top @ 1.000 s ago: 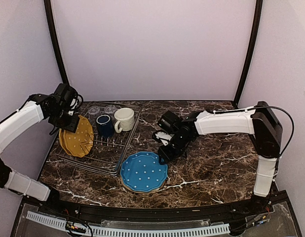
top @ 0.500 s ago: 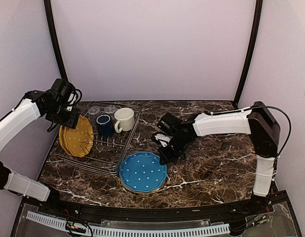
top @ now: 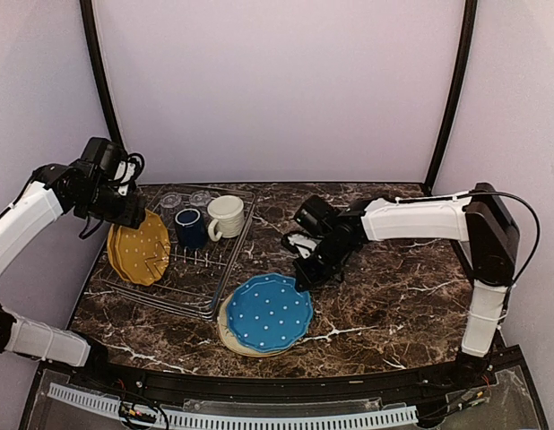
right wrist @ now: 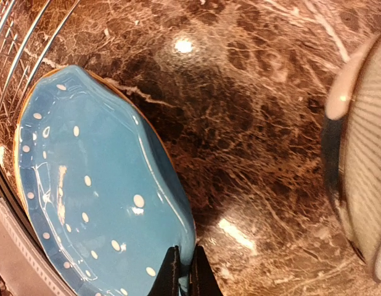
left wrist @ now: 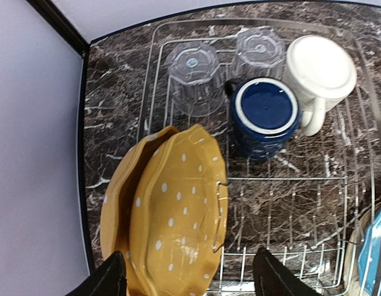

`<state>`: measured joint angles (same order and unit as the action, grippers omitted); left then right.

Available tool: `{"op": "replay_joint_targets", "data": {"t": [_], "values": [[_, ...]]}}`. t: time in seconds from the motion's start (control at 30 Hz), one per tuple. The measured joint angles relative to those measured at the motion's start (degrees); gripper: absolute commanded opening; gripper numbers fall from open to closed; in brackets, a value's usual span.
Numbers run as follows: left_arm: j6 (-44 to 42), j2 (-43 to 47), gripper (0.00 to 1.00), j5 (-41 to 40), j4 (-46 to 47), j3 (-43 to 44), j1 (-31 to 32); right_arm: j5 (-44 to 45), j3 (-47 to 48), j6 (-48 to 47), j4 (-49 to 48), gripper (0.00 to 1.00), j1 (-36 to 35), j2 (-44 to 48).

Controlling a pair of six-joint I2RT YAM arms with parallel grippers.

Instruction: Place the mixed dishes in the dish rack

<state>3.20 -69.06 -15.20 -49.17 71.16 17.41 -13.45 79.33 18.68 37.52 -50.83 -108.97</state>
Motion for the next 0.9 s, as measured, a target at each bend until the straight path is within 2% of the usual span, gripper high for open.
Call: {"op": "replay_joint_targets", "data": {"t": [0.43, 0.7, 0.9], "values": [[9.0, 5.4, 0.74, 24.4, 12.4, -7.1, 1.3, -3.5, -4.9, 1.6, -1.1, 0.0, 7.4, 10.5], [17.0, 4.4, 0.76, 35.7, 22.3, -12.1, 8.2, -6.3, -4.9, 3.1, -3.0, 0.0, 8.2, 12.1], [23.7, 2.0, 0.83, 41.9, 30.1, -16.1, 11.5, -6.7, -4.1, 3.4, -3.4, 0.0, 8.3, 12.1]]}}
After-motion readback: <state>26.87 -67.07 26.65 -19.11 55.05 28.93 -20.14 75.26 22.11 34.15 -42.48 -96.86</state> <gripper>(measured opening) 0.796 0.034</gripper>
